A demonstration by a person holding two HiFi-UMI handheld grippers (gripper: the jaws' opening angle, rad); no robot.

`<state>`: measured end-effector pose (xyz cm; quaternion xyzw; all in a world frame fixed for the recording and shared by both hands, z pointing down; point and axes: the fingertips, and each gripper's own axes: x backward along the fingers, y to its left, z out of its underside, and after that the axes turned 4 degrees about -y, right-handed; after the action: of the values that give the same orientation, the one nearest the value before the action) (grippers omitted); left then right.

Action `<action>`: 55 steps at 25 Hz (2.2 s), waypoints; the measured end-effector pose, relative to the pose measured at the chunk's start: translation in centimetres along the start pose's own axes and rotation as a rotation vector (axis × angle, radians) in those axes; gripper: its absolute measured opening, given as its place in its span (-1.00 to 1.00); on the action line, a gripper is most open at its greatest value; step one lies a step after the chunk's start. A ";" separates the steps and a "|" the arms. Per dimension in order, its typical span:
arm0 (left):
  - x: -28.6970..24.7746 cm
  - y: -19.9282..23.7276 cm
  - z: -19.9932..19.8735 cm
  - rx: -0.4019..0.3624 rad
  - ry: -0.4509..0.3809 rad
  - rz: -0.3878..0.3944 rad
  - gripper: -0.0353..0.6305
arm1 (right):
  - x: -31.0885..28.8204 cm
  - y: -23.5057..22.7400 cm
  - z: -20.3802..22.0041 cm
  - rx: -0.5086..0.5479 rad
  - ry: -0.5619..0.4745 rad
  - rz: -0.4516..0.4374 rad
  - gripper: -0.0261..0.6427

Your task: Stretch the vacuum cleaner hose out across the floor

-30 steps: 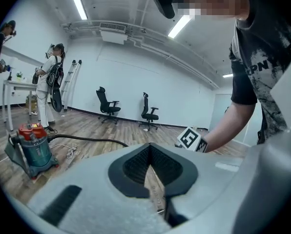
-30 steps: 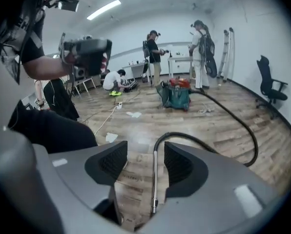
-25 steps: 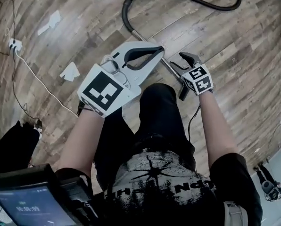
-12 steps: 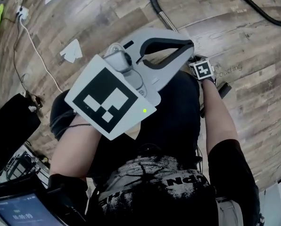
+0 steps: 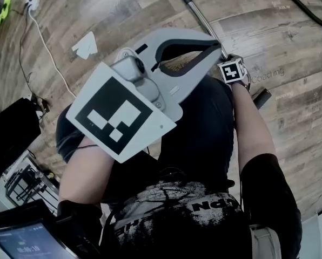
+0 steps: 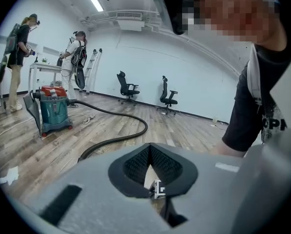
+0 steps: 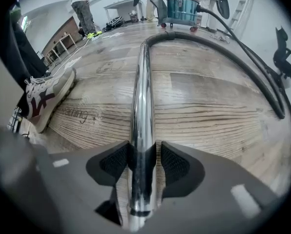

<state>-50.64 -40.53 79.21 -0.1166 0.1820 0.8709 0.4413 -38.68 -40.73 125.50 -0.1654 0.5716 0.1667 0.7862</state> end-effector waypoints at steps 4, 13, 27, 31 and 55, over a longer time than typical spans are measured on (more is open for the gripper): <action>0.2 -2.2 0.7 -0.010 -0.003 -0.029 -0.88 | 0.4 -0.7 2.2 0.016 0.078 0.028 -0.39; 1.6 -1.7 2.0 -0.022 0.016 -0.054 -0.88 | 1.0 0.4 0.9 -0.016 0.065 -0.077 -0.39; -5.1 3.6 4.5 0.251 0.062 -0.063 -0.88 | 11.9 -4.9 -1.1 0.064 0.161 -0.112 -0.39; -10.0 6.9 11.9 0.676 0.012 -0.043 -0.67 | 13.7 -5.5 -1.6 0.077 0.164 -0.098 -0.39; -23.8 9.4 20.4 1.696 -0.638 0.004 -0.49 | 20.7 -4.5 -3.1 0.195 0.133 -0.074 -0.39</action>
<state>-45.27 -54.37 108.36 0.4947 0.6319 0.4363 0.4070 -33.20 -44.63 105.18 -0.1198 0.6297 0.0698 0.7644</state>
